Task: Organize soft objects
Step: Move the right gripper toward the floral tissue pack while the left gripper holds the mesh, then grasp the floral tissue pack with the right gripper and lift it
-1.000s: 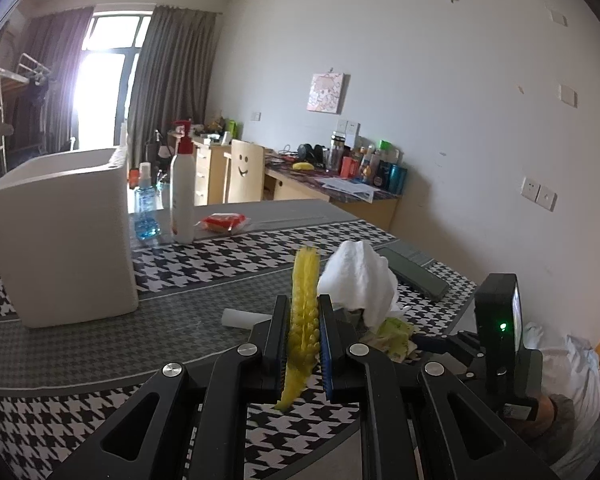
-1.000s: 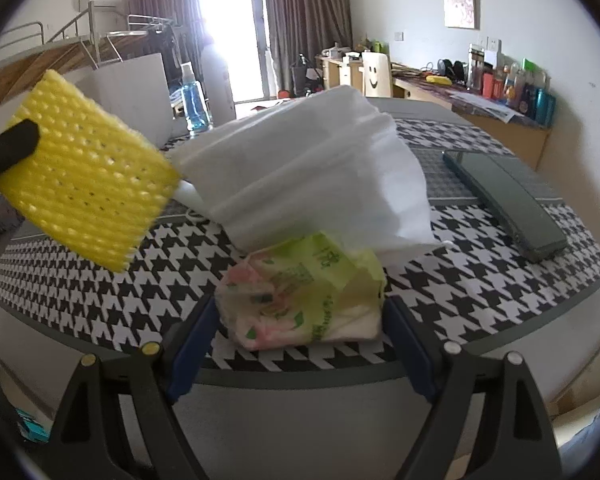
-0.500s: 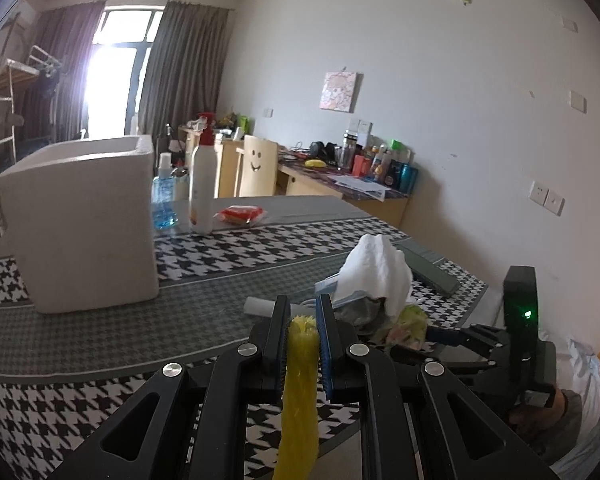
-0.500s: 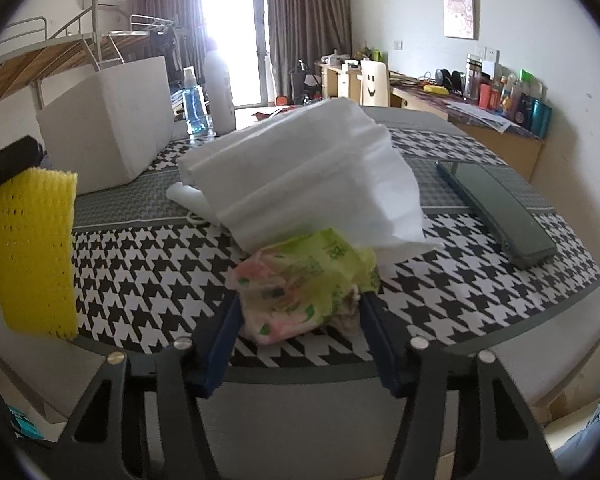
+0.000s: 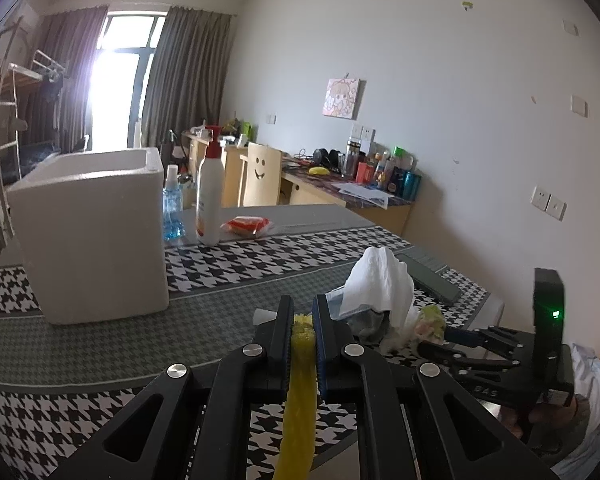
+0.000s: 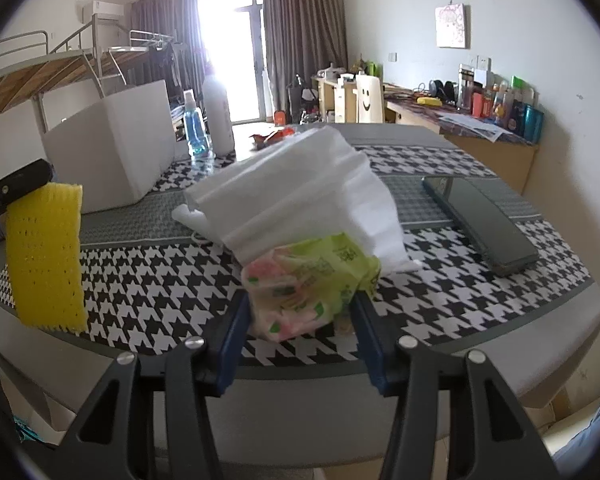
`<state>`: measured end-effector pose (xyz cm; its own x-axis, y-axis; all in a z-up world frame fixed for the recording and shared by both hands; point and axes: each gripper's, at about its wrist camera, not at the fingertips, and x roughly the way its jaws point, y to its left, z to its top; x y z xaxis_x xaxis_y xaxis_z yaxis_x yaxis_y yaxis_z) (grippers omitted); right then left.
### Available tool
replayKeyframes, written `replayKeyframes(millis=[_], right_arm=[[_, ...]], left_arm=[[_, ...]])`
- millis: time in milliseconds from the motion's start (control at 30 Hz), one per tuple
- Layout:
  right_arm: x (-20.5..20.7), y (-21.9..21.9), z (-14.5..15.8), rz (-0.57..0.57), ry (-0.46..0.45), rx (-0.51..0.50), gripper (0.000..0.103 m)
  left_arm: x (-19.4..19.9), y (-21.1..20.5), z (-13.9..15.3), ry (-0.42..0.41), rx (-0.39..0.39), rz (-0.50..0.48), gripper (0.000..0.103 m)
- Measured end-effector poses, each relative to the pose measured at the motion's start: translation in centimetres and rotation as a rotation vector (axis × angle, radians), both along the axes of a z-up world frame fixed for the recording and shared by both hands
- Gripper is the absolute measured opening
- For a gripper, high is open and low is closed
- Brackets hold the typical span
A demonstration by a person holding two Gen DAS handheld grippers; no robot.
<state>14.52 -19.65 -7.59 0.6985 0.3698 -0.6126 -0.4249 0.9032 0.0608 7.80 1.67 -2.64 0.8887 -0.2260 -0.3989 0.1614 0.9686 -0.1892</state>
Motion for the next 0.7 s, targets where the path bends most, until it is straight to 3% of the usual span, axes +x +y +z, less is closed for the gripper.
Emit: replayKeyframes(millis=[367, 700], right_arm=[[-0.1, -0.2, 0.4, 0.012, -0.009, 0.017, 0.05], [-1.1, -0.2, 2.9, 0.023, -0.082, 0.03, 0.05]], left_arm=[[-0.4, -0.3, 0.6, -0.019, 0.018, 0.006, 0.01], [-0.7, -0.3, 2.2, -0.053, 0.042, 0.026, 0.01]])
